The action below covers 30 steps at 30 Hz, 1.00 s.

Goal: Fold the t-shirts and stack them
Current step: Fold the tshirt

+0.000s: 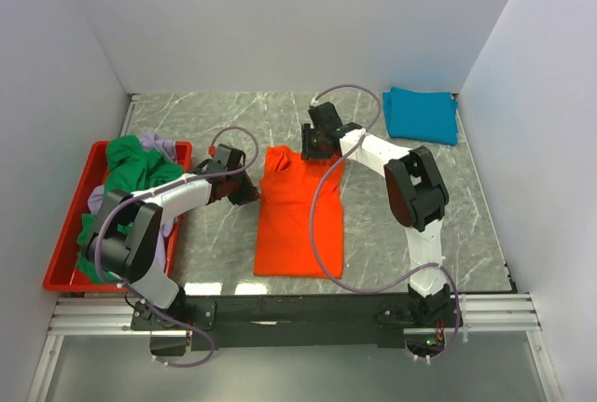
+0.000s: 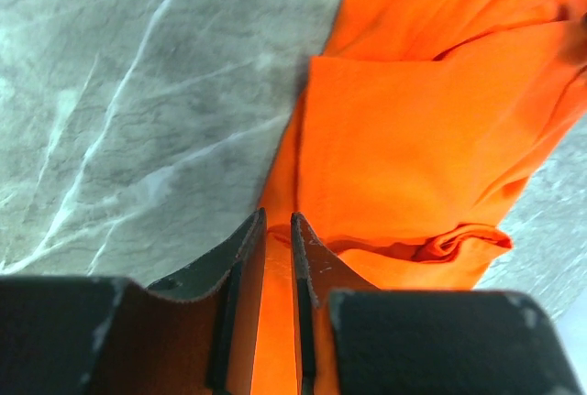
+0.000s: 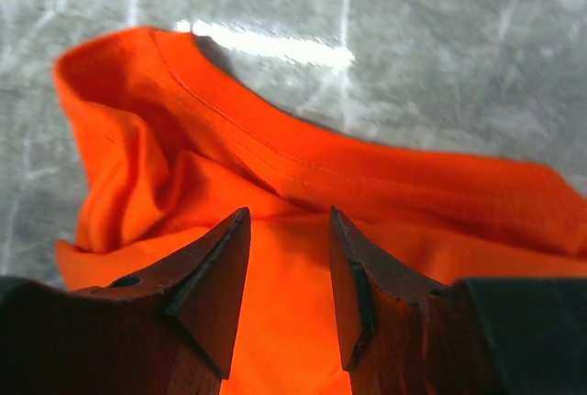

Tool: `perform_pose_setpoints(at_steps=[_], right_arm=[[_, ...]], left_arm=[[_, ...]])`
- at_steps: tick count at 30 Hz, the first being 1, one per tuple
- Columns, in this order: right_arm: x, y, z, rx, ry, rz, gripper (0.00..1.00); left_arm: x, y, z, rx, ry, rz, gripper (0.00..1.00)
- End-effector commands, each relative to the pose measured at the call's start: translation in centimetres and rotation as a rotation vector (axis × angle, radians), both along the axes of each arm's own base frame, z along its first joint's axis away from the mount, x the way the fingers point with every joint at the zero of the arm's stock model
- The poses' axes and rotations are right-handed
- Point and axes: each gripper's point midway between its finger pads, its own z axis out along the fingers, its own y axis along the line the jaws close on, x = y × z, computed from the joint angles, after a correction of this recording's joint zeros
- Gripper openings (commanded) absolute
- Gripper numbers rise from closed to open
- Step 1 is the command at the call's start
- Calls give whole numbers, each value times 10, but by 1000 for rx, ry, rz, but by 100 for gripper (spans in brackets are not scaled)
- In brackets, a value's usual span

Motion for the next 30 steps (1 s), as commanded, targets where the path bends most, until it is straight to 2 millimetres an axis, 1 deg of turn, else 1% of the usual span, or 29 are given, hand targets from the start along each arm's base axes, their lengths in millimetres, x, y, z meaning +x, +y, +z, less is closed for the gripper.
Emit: perform_pose_setpoints(at_steps=[1,4,5,7,8,12,13,14,15,16,17,18,19,21,22,24,25,26,28,30], right_arm=[[5,-7,40,12,-78,-44,47],[10,-1,47,19,-108,-11,47],[10,8,48,49,-110,28,47],[13,13,52,53,-121,62,46],[18,18,52,55,-127,75,46],[28,30,44,-6,-127,119,46],[33,33,48,-9,-140,129,46],[33,34,36,-23,-117,136,46],[33,35,32,-29,-110,143,46],[36,36,33,-33,-114,148,46],[33,37,24,-48,-93,154,45],[32,37,22,-56,-90,156,45],[28,34,14,-73,-78,156,45],[26,32,14,-73,-83,154,45],[21,28,8,-84,-69,147,45],[18,26,12,-84,-75,144,45],[14,22,8,-89,-66,141,45],[12,21,15,-85,-74,138,45],[7,18,21,-71,-84,134,45],[1,17,21,-69,-76,139,45]], left_arm=[[17,-3,25,-10,-76,3,23],[18,-5,26,-18,-77,1,23],[18,-5,26,-19,-79,4,23],[17,-6,26,-22,-77,1,23],[16,-6,27,-23,-77,0,23],[13,-6,31,-28,-87,-4,23],[12,-5,31,-25,-86,-4,23],[11,-6,32,-26,-88,-6,23],[10,-6,34,-31,-92,-9,23],[10,-7,34,-33,-93,-9,23],[9,-6,34,-33,-91,-10,23],[7,-7,35,-36,-93,-14,23],[6,-8,35,-39,-91,-18,23],[4,-9,34,-44,-91,-19,23],[3,-9,35,-43,-93,-19,24],[2,-10,34,-46,-91,-22,23],[2,-10,34,-47,-91,-23,23],[2,-10,33,-47,-89,-24,23],[2,-10,34,-49,-91,-23,23],[1,-11,34,-50,-91,-24,23]])
